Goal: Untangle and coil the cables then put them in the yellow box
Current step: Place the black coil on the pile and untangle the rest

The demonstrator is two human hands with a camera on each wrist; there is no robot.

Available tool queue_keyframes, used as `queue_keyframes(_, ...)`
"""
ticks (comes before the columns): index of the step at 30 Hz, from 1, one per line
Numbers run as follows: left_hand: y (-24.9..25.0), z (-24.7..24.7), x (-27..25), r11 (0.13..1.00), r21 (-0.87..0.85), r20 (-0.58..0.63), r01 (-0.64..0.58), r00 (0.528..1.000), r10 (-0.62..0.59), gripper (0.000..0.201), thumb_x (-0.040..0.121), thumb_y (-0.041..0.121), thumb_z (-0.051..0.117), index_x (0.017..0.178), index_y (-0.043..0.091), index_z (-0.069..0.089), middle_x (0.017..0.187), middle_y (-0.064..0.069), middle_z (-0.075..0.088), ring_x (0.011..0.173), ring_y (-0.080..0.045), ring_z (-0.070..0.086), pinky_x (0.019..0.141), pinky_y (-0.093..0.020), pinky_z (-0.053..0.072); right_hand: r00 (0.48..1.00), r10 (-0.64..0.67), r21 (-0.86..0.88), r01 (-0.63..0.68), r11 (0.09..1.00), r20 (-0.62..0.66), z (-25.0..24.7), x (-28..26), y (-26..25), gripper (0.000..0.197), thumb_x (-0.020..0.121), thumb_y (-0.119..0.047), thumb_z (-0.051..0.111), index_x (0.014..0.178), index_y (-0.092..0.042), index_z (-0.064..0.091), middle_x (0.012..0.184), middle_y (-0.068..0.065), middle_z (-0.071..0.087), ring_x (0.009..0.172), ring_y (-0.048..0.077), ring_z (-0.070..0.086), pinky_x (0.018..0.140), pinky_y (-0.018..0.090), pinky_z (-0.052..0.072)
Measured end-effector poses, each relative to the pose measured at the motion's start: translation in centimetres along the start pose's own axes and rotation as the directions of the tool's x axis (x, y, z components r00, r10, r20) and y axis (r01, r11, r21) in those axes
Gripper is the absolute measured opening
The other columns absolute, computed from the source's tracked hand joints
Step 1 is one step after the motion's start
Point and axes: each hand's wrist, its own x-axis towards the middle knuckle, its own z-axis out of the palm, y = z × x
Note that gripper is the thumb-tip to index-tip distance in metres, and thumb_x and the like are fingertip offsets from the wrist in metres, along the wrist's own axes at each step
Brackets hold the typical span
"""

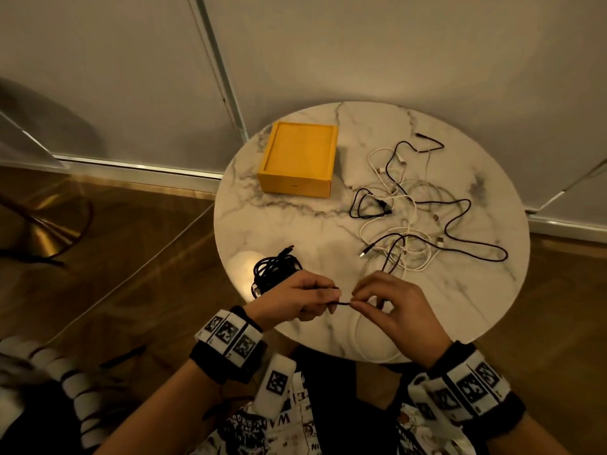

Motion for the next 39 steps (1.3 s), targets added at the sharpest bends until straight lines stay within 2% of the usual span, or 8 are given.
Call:
queue_keyframes(5,-1.6,0.8,-0.1,0.965,-0.234,-0.062,-0.121,0.992,0.11,0.014,0.083,0.022,0.062,0.073,0.012,0.061,0.051,0.01,0.037,0.039,0.0,0.027,0.04,-0.012,0.026,0.999,0.008,0.048,-0.01,0.999,0.044,2.1,-0.4,-0.3,0.002,0.087,-0.014,0.067,0.089,-0.013,0.068,0.092,-0.004,0.066,0.082,0.008,0.063,0.067,0.027,0.051)
queue_keyframes(11,-2.2,1.8,0.4,0.959,-0.254,-0.235,-0.123,0.97,0.062,0.033,0.095,0.018,0.055,0.062,0.015,0.059,0.048,0.007,0.028,0.038,-0.003,0.021,0.038,-0.013,0.024,0.986,0.122,0.067,-0.13,0.989,0.115,2.8,-0.9,-0.6,0.011,0.094,-0.022,0.059,0.093,-0.019,0.048,0.078,-0.003,0.064,0.07,0.008,0.06,0.066,0.024,0.048)
queue_keyframes(15,-1.7,1.9,0.6,0.972,-0.224,-0.243,-0.067,0.97,0.011,0.032,0.1,0.017,0.045,0.071,0.005,0.052,0.046,0.009,0.027,0.037,-0.002,0.02,0.037,-0.013,0.023,0.975,0.196,0.151,-0.21,0.966,0.103,2.5,-1.0,-0.8,0.012,0.093,-0.016,0.06,0.099,-0.02,0.05,0.077,-0.002,0.074,0.07,0.003,0.069,0.067,0.013,0.049)
queue_keyframes(18,-1.8,1.8,0.6,0.958,-0.281,-0.196,-0.048,0.981,-0.008,0.033,0.098,0.024,0.049,0.07,0.008,0.051,0.047,0.009,0.027,0.037,-0.002,0.019,0.038,-0.014,0.022,0.962,0.256,0.297,-0.272,0.915,0.095,2.5,-1.1,-0.8,0.006,0.092,-0.016,0.061,0.095,-0.011,0.062,0.076,0.0,0.074,0.069,0.014,0.07,0.069,0.023,0.053)
queue_keyframes(22,-1.5,1.8,0.3,0.921,-0.389,-0.145,-0.021,0.989,-0.039,0.034,0.097,0.027,0.047,0.068,0.01,0.048,0.046,0.009,0.026,0.036,-0.003,0.019,0.038,-0.015,0.022,0.937,0.347,0.476,-0.321,0.819,0.034,3.1,-1.0,-1.0,0.003,0.091,-0.006,0.061,0.091,-0.004,0.058,0.072,0.009,0.071,0.064,0.021,0.066,0.061,0.017,0.047)
queue_keyframes(28,-1.1,2.4,-0.2,0.881,-0.472,-0.178,-0.038,0.983,-0.052,0.033,0.093,0.028,0.045,0.065,0.011,0.052,0.045,0.008,0.025,0.034,-0.003,0.019,0.038,-0.016,0.026,0.945,0.31,0.434,-0.325,0.84,0.108,3.3,-0.6,-0.6,0.017,0.095,-0.007,0.056,0.082,0.003,0.06,0.071,0.013,0.069,0.068,0.026,0.066,0.07,0.031,0.052)
queue_keyframes(32,-1.3,3.5,0.1,0.95,-0.283,-0.343,-0.134,0.939,0.03,0.029,0.095,0.023,0.049,0.074,0.002,0.054,0.05,0.001,0.038,0.038,-0.009,0.036,0.043,-0.02,0.036,0.943,0.322,0.375,-0.329,0.866,0.085,3.4,-0.3,-0.5,0.019,0.098,-0.009,0.05,0.081,-0.003,0.057,0.066,0.006,0.065,0.065,0.02,0.062,0.069,0.034,0.049)
queue_keyframes(39,-1.2,3.9,-0.1,0.929,0.327,-0.587,-0.173,0.733,0.343,0.014,0.09,0.016,0.065,0.086,0.004,0.071,0.053,-0.004,0.061,0.048,-0.014,0.058,0.055,-0.025,0.049,0.946,0.323,0.339,-0.316,0.886,0.038,2.8,-0.2,-0.8,0.023,0.098,-0.009,0.047,0.078,-0.01,0.058,0.065,0.001,0.063,0.064,0.012,0.059,0.067,0.022,0.043)
